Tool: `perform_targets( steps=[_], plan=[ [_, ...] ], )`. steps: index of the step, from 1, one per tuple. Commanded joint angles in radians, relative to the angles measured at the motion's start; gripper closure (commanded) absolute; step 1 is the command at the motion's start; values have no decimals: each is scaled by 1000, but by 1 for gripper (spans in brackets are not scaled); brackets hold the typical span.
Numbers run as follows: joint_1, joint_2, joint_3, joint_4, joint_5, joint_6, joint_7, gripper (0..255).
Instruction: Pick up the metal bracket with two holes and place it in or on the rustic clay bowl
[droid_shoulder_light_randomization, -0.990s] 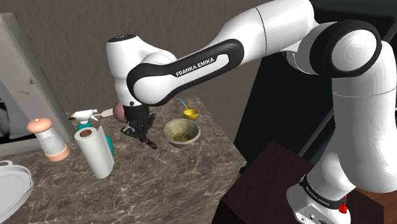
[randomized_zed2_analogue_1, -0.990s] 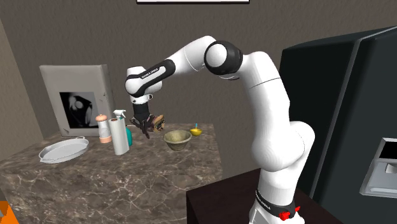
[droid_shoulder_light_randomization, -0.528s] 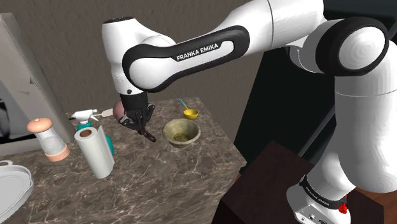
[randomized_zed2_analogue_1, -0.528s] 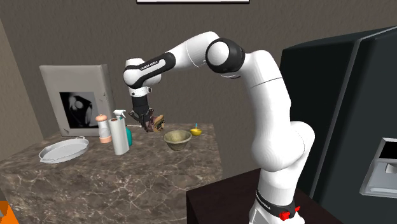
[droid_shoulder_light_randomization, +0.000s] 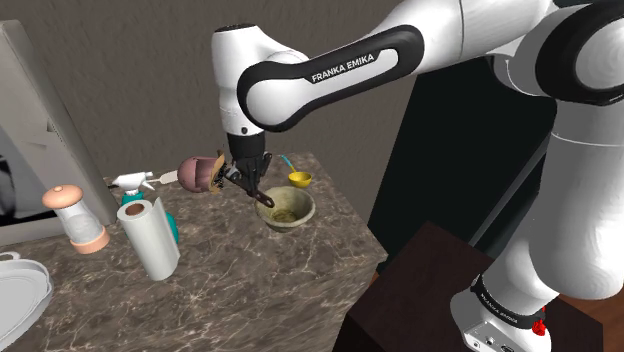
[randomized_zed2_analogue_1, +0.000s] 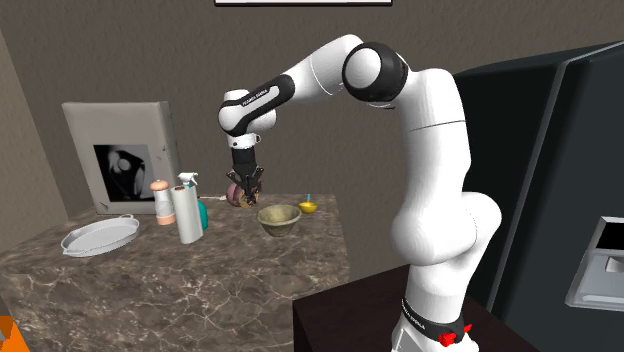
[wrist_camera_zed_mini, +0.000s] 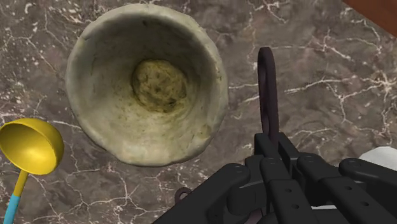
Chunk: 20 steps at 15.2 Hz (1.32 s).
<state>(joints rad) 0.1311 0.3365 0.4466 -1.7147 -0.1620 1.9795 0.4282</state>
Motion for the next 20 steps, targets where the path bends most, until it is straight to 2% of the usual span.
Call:
perform_targets(
  steps=[1,4,17,20],
  plan=[
    [-44,-69,-3,-87,29,25,-48,255],
    [-104,-152,-20,-189,66,56,-133,255],
    [-92,-70,-34,-269,20,210,-101,255],
    [-91,-65,-35,-273,17,218,-99,255]
  ],
)
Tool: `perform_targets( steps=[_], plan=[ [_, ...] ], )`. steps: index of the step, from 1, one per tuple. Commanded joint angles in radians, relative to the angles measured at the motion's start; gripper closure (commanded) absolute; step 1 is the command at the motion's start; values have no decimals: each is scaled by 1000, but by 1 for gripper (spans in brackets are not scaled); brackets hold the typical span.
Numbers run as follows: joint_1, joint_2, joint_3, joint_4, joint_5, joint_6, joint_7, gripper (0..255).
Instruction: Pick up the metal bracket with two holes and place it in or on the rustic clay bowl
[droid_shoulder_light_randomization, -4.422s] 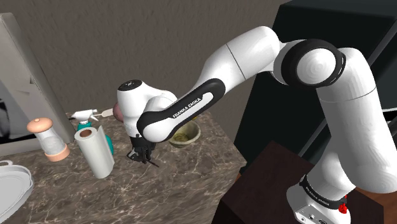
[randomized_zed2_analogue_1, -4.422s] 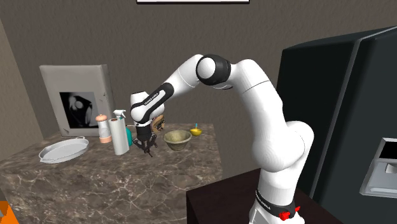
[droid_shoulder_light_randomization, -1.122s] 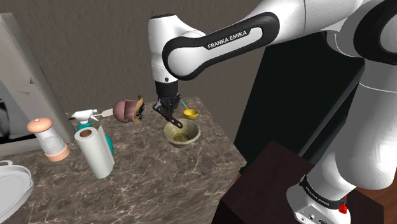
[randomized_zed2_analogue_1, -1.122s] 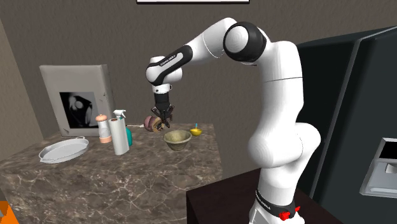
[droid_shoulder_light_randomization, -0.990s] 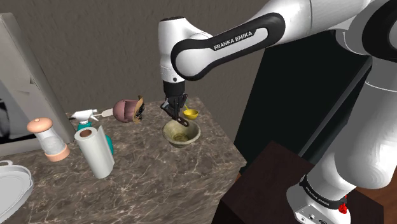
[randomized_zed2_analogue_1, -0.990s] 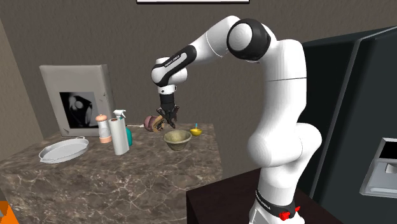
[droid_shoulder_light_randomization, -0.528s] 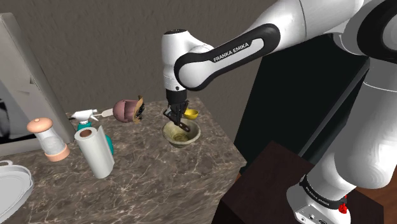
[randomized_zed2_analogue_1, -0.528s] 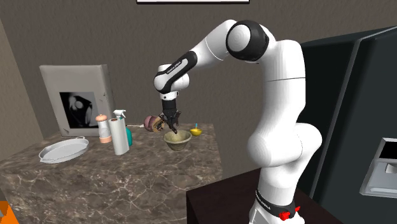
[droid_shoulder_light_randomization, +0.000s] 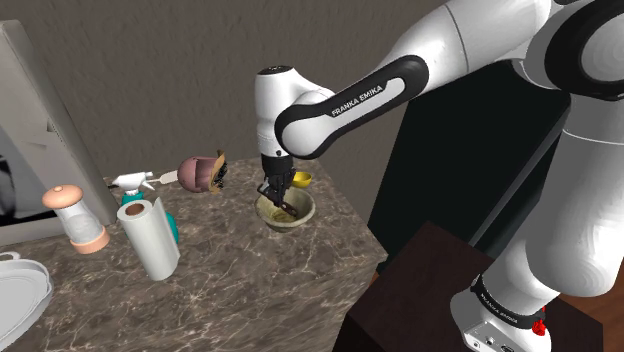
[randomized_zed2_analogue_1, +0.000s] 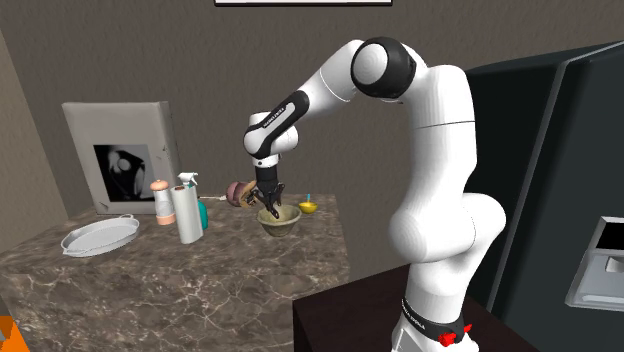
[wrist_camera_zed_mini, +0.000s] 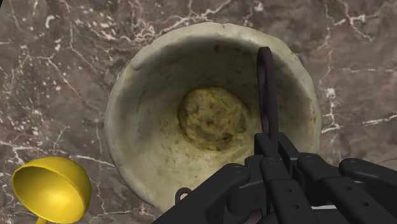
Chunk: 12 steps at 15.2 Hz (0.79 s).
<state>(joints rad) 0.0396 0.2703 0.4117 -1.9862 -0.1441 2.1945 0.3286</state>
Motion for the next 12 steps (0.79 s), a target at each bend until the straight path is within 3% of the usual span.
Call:
perform_targets(
  steps=[1,5,6,12],
  plan=[
    [0,2,0,-1,-1,3,1,255],
    [0,2,0,-1,-1,3,1,255],
    [0,2,0,-1,-1,3,1,0],
    [-2,-15,3,13,9,-26,-6,0]
  ],
)
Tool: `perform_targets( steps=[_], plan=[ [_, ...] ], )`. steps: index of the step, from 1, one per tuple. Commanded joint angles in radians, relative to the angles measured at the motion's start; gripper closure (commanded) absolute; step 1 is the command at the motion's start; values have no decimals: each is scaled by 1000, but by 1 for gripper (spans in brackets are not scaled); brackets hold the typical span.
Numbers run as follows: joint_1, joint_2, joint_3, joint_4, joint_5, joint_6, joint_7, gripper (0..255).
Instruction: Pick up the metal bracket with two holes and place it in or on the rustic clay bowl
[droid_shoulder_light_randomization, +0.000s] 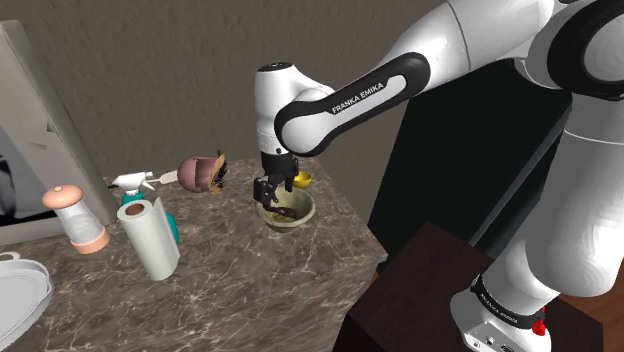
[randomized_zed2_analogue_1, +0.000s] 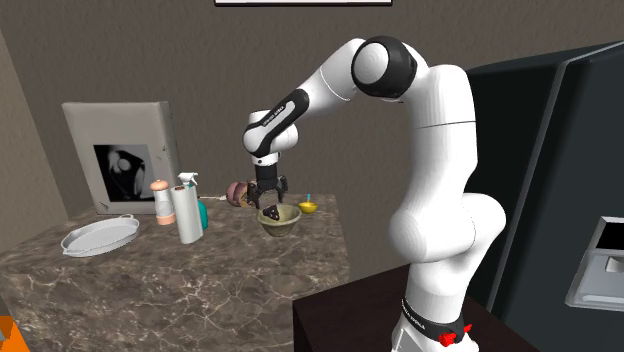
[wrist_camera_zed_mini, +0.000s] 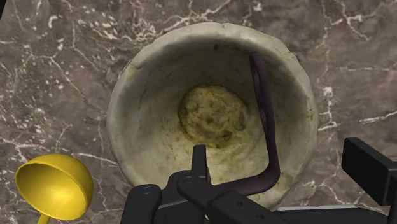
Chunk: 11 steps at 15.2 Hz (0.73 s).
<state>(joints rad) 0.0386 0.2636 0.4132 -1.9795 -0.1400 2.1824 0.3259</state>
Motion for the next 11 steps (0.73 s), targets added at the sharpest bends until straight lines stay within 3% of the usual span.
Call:
perform_targets(
  steps=[1,3,11],
  plan=[
    [-3,-25,5,21,14,-44,-9,0],
    [-6,-50,10,52,29,-97,-19,0],
    [-6,-50,9,52,29,-97,-19,0]
  ],
)
